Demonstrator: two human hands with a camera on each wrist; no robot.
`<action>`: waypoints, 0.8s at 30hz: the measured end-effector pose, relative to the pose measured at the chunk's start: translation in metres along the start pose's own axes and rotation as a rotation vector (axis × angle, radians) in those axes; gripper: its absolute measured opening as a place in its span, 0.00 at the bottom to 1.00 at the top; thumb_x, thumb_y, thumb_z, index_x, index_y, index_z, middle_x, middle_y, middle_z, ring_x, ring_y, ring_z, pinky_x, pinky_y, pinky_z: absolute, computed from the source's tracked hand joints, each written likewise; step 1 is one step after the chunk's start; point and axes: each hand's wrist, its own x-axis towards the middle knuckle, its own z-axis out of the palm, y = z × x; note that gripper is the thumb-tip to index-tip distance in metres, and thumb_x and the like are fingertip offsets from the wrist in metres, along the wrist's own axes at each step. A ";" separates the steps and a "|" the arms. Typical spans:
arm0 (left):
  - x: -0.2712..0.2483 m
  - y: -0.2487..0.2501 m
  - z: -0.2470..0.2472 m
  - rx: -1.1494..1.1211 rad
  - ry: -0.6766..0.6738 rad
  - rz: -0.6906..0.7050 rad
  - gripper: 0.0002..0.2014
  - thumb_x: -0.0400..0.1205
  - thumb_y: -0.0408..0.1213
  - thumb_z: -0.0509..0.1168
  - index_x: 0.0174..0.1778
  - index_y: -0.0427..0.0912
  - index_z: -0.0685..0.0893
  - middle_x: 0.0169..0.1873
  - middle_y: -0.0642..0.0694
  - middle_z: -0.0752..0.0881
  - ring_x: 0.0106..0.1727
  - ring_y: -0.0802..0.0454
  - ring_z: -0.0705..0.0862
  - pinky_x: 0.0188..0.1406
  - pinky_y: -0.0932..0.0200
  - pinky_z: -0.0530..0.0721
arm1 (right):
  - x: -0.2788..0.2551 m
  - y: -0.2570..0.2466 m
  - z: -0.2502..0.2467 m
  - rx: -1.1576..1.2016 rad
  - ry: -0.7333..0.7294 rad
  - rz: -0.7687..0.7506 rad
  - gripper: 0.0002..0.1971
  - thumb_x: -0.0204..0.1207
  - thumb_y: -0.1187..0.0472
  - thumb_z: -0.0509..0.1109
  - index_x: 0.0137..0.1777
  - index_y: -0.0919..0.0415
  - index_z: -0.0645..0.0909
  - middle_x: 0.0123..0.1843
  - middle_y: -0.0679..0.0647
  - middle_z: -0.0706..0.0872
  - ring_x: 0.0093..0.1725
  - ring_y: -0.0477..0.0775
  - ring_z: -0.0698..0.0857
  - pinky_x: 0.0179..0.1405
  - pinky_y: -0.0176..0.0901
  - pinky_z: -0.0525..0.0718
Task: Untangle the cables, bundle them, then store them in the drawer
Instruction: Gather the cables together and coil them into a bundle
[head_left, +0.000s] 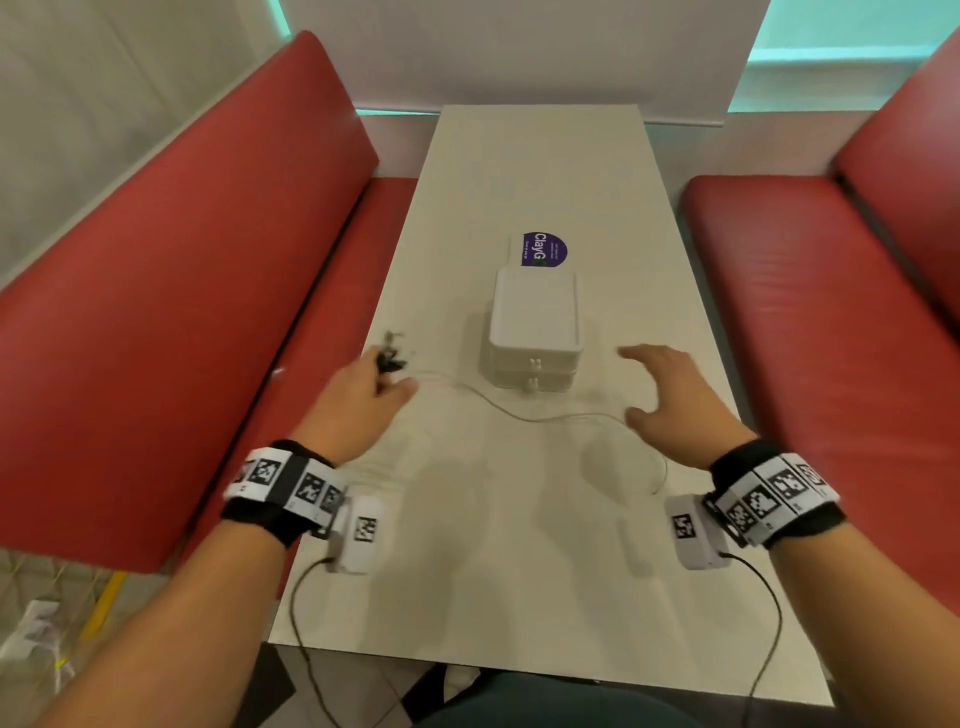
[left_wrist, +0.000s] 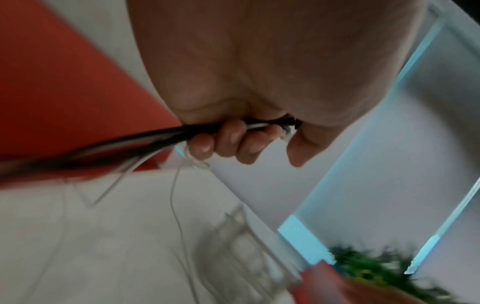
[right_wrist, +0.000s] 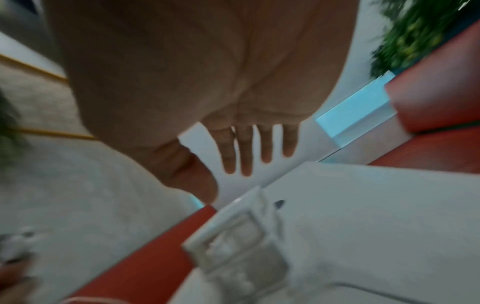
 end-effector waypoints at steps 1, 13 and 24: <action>-0.003 0.015 0.011 -0.172 -0.071 0.014 0.07 0.83 0.44 0.69 0.46 0.50 0.77 0.35 0.57 0.78 0.39 0.54 0.78 0.43 0.55 0.74 | 0.002 -0.019 0.000 0.110 -0.003 -0.109 0.36 0.72 0.63 0.76 0.81 0.53 0.72 0.79 0.49 0.76 0.79 0.50 0.70 0.79 0.41 0.65; -0.020 0.087 0.059 -1.054 -0.108 0.068 0.13 0.86 0.49 0.58 0.37 0.51 0.78 0.28 0.49 0.70 0.28 0.51 0.75 0.37 0.42 0.74 | -0.012 -0.113 0.077 1.153 -0.390 -0.195 0.03 0.81 0.70 0.67 0.53 0.69 0.76 0.37 0.60 0.83 0.35 0.49 0.86 0.52 0.42 0.84; -0.004 0.078 0.038 -0.861 -0.113 0.119 0.11 0.89 0.47 0.56 0.41 0.50 0.70 0.30 0.44 0.58 0.26 0.51 0.59 0.27 0.48 0.59 | -0.007 -0.100 0.063 0.540 -0.370 -0.079 0.33 0.80 0.35 0.68 0.28 0.66 0.72 0.21 0.50 0.77 0.24 0.50 0.76 0.33 0.44 0.74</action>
